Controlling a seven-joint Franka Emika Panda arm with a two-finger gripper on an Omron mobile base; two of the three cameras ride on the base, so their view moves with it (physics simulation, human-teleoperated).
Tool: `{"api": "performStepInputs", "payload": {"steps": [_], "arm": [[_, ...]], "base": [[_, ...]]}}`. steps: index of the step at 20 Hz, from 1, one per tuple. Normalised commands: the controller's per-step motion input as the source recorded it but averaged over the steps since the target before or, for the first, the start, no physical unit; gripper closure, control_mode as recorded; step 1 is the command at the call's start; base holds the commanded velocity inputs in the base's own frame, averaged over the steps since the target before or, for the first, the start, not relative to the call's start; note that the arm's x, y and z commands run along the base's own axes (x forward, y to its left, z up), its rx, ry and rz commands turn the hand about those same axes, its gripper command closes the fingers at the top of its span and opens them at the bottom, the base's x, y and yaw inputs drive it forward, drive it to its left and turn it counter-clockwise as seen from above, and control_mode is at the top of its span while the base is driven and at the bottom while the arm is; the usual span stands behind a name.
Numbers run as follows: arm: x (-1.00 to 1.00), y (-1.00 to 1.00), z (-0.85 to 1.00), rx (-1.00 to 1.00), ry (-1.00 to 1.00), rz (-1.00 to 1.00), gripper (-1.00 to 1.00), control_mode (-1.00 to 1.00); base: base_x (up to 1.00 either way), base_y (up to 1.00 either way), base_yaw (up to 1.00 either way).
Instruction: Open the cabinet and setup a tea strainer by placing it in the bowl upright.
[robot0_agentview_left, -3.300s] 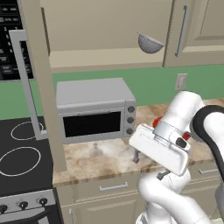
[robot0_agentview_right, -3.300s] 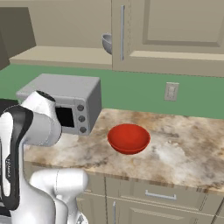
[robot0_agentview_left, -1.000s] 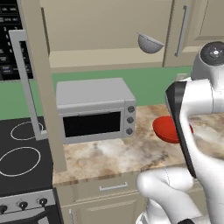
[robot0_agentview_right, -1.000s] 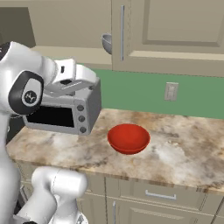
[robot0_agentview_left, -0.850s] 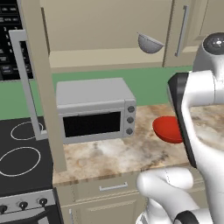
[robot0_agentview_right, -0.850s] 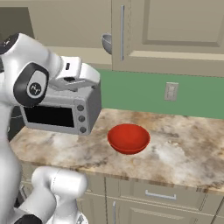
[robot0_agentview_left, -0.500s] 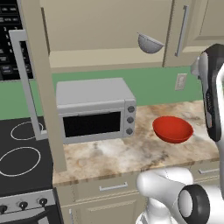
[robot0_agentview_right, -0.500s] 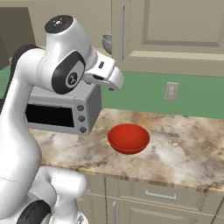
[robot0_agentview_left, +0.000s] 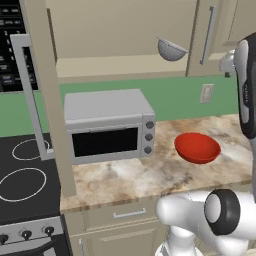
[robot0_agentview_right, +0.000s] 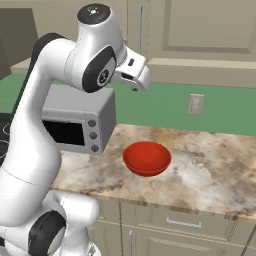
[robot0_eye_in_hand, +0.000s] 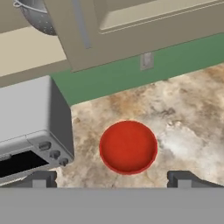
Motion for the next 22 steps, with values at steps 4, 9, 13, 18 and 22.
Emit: {"api": "performStepInputs", "payload": {"steps": [4,9,13,18,22], "arm": [[0.53,0.00,0.30,0.00,-0.01,0.04,-1.00,-1.00],[0.47,0.03,0.05,-0.01,-0.04,0.04,-1.00,-1.00],[0.56,-0.01,0.00,0.00,-0.13,0.08,-1.00,-1.00],[0.47,0.00,-0.02,0.00,-0.18,0.05,-1.00,-1.00],[0.51,-0.01,-0.22,0.00,-0.12,0.00,-1.00,-1.00]], "base": [[0.00,0.00,0.00],[0.00,0.00,0.00],[0.00,0.00,0.00],[0.00,0.00,0.00],[0.00,0.00,0.00]]}}
